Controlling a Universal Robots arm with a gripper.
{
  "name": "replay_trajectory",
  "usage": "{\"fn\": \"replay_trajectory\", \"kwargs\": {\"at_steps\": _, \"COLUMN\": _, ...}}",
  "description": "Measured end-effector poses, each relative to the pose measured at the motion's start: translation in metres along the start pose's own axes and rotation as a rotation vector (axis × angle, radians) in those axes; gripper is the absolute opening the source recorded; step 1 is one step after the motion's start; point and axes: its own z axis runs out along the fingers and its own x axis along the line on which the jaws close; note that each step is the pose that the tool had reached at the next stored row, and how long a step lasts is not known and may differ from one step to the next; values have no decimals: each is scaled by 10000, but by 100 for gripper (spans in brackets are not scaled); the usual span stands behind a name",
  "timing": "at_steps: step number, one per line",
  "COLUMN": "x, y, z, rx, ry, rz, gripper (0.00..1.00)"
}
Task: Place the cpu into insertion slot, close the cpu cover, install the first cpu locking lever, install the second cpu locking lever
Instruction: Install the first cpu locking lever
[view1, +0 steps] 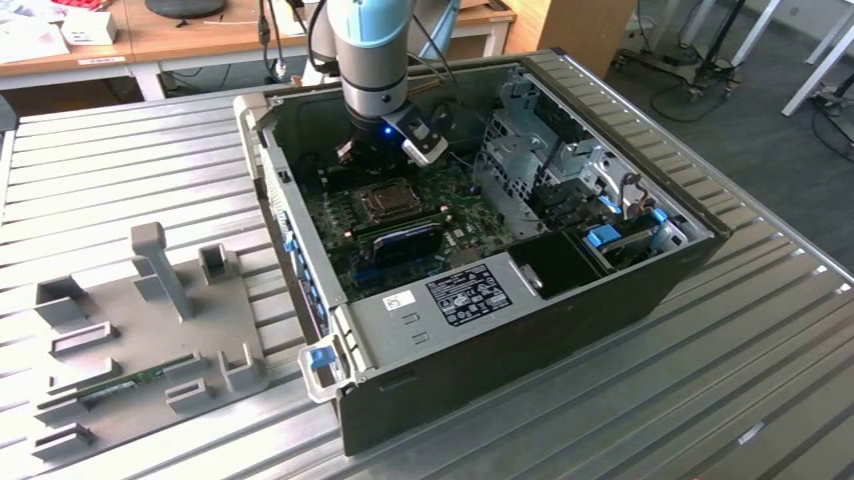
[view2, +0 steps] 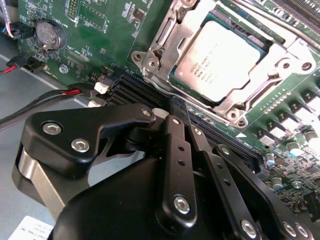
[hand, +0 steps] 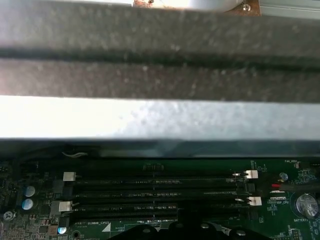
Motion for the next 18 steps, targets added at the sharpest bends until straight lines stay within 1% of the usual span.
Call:
{"fn": "replay_trajectory", "kwargs": {"at_steps": 11, "x": 0, "y": 0, "z": 3, "rx": -1, "ry": -1, "rz": 1, "gripper": 10}}
{"fn": "replay_trajectory", "kwargs": {"at_steps": 18, "x": -4, "y": 5, "z": -21, "rx": -31, "ry": -2, "rz": 6, "gripper": 10}}
